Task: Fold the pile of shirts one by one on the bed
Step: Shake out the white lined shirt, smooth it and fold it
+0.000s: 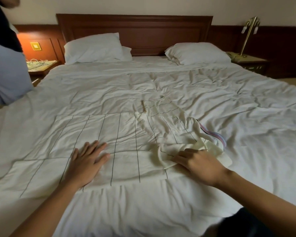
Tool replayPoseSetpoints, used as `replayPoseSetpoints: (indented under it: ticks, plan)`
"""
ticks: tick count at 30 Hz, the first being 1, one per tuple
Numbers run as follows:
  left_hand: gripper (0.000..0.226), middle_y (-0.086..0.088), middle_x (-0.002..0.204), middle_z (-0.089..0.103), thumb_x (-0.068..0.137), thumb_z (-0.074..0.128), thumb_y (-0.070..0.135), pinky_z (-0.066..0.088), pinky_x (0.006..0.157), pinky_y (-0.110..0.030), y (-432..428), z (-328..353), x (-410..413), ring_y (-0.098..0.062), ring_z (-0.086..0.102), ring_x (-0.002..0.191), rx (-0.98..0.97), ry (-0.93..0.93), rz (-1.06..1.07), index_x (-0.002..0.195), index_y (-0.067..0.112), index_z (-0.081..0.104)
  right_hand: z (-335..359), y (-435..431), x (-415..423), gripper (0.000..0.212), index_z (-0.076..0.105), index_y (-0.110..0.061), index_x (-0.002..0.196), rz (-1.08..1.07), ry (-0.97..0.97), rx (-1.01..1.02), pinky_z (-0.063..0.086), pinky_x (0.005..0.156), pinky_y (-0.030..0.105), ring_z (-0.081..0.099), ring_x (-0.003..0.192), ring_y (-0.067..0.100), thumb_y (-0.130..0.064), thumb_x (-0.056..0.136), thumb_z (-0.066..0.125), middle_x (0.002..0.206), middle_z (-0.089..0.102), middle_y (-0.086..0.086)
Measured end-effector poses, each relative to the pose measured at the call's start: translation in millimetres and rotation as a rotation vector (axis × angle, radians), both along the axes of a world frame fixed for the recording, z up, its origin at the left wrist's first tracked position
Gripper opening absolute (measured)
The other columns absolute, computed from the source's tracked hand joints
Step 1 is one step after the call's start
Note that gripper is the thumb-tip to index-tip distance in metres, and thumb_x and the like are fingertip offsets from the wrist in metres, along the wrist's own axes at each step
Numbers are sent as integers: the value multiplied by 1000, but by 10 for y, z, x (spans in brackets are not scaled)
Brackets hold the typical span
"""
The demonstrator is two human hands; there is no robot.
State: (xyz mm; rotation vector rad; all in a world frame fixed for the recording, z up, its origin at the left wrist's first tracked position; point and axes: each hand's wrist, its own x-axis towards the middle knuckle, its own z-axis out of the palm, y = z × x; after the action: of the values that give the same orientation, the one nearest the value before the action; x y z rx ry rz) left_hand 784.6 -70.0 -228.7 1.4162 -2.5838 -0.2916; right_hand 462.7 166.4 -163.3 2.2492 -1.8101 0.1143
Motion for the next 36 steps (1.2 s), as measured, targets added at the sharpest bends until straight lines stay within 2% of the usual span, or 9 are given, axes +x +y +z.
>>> replayPoseSetpoints:
  ticks: [4,9,12,14,18,21,24,30,36]
  plan:
    - [77,20,165,7,79,4,86,3,121,-45,-24,-9,-2,-13,1,154,14,-42,-7,150,59,14,44,101,-160,41,55,-35,138,-19,-135,25,46,98,38,56,120,19,-46,103,38,131,60,-7]
    - [71,21,165,-3,85,7,84,0,121,-50,-236,44,-9,-13,-5,154,72,-139,-38,151,59,3,-54,123,-177,56,10,-60,149,-1,-371,406,-10,121,30,-16,149,2,-72,95,17,163,-8,-22]
    - [76,20,165,-6,84,6,85,-2,121,-52,-516,49,-32,-14,-7,154,77,-188,-33,153,55,-1,53,-73,-172,63,52,-46,138,-41,-548,438,25,119,33,32,143,2,-75,94,18,151,45,-15]
    - [81,20,165,-8,78,4,86,-7,121,-50,-728,27,-83,-12,-10,153,99,-187,-15,152,56,-1,167,-402,-205,62,70,-36,109,-136,-624,251,47,96,34,63,105,2,-73,95,23,110,71,-14]
    - [90,19,165,-10,69,1,92,-8,121,-50,-1193,-41,-297,-12,-11,153,81,-180,13,152,57,-1,51,-1512,-295,43,46,-35,145,-196,-464,126,30,113,35,40,138,14,-44,103,41,150,45,-10]
    - [94,19,164,-16,64,-1,97,-8,121,-51,-1558,-134,-432,-13,-13,153,62,-186,20,150,59,-7,-335,-2329,-226,64,1,-40,157,-173,-376,321,-2,120,37,-12,152,13,-53,103,33,165,-4,-13]
    - [97,18,163,-18,61,-4,100,-9,121,-49,-1889,-195,-474,-12,-15,152,50,-176,14,149,59,-10,-653,-2921,-298,68,-10,-41,155,-183,-265,345,-12,121,42,-23,149,13,-63,100,23,164,-14,-10]
    - [89,7,154,33,74,27,93,8,120,-45,-2274,-223,-450,-18,23,145,-141,-3,-1,151,49,27,-731,-3360,-805,72,36,-34,148,-222,-128,95,6,116,40,24,144,15,-76,90,25,152,36,-8]
    - [58,-3,80,57,76,54,67,43,75,-42,-2411,-28,-319,-31,57,81,-495,163,-249,85,11,63,-266,-3300,-1286,63,51,-32,93,-247,292,170,18,98,40,46,98,14,-87,78,24,106,66,-2]
